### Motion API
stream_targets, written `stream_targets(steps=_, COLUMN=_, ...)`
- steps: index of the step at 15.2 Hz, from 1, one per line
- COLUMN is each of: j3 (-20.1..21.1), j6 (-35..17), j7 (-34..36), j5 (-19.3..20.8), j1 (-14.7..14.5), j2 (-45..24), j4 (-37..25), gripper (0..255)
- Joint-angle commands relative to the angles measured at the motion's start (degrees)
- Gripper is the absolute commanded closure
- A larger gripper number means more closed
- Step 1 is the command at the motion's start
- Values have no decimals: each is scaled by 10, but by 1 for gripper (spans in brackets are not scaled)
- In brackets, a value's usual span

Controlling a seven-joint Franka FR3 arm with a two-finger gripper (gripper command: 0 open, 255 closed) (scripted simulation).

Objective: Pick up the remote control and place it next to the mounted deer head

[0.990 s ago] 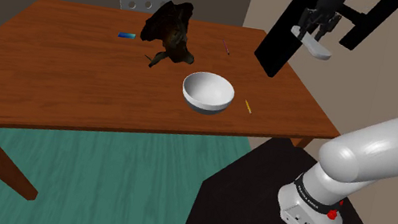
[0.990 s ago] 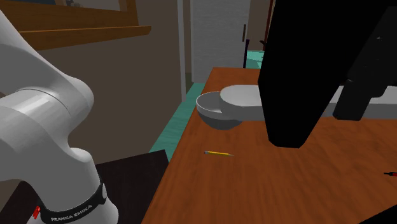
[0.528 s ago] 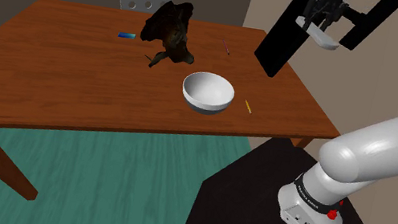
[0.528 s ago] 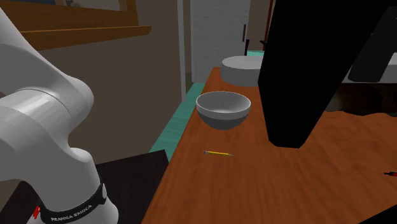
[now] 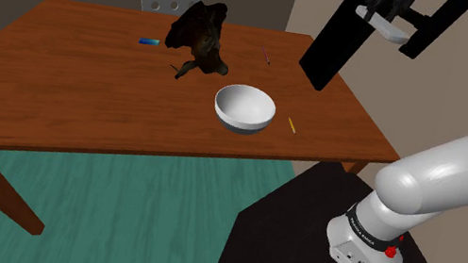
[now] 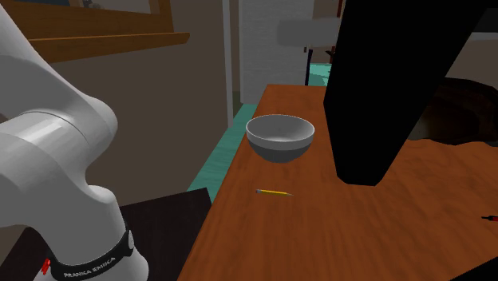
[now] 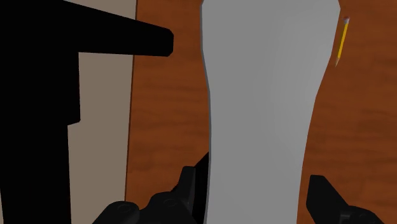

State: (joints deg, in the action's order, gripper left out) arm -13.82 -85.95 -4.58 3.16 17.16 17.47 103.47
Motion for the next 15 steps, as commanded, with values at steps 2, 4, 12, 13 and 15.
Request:
stream_targets(steps=2, j3=0, j6=23, j7=0, j5=-2, j1=-1, j2=-9, j4=-31, gripper=255)
stream_targets(steps=4, j3=0, j6=39, j7=-1, j5=-3, j1=-1, j2=-15, j4=-54, gripper=255)
stream_targets(steps=12, j3=53, j6=44, j7=85, j5=-27, j1=-36, j2=-72, j4=-114, gripper=255)
stream_targets(steps=13, j3=59, j6=44, j7=97, j5=-29, j1=-41, j2=-82, j4=-124, gripper=255)
stream_targets(steps=15, j3=73, j6=46, j7=121, j5=-34, j1=-52, j2=-104, j4=-148, gripper=255)
